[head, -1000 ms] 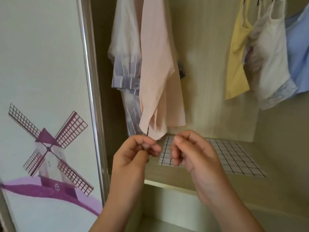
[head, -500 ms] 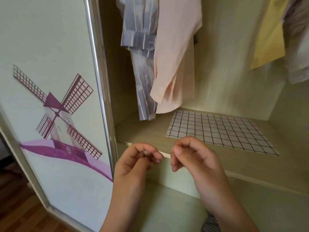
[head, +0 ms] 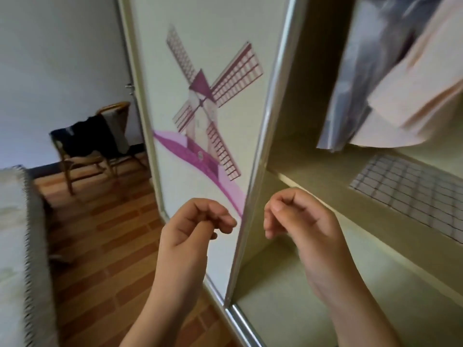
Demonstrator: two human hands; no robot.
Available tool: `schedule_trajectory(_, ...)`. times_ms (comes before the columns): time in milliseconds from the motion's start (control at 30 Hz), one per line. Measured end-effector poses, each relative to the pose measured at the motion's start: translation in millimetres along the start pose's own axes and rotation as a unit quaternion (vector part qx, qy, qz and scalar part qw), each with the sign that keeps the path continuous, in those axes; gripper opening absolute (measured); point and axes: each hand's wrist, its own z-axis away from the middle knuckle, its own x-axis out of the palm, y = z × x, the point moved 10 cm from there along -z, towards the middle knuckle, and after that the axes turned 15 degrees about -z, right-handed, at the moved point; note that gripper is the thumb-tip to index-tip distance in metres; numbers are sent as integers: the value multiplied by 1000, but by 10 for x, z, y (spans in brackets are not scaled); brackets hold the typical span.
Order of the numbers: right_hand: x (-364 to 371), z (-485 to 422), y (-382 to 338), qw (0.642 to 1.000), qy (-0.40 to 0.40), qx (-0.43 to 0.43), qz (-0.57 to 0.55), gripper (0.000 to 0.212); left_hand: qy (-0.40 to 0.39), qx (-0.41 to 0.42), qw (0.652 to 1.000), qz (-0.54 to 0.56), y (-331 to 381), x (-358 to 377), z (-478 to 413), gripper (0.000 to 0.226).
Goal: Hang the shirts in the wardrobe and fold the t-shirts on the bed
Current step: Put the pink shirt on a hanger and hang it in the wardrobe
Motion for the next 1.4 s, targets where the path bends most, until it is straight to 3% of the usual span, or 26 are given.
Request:
schedule_trajectory(333,1346,0,674,972,-224,66,-23,18,238,-52,969,-49,-401,-1527,480,44)
schedule_trajectory(667,2554,191,1342,929,-351,117,-20,17,341,-99,932,-68,-722,-2532,854,44)
schedule_trajectory(833,3007,36,1701,922,-359,147,-7,19,362,-116,924,-50,-976,-3011,660,44)
schedule_trajectory(1133,3975,-599,1932,924,-362,119,21,17,348,-101,932,-3,-1192,-3828,-167,43)
schedule_trajectory(1400,4368,-958,2279,928,-343,142,37,20,343,-127,931,14,-1464,-4235,-517,42)
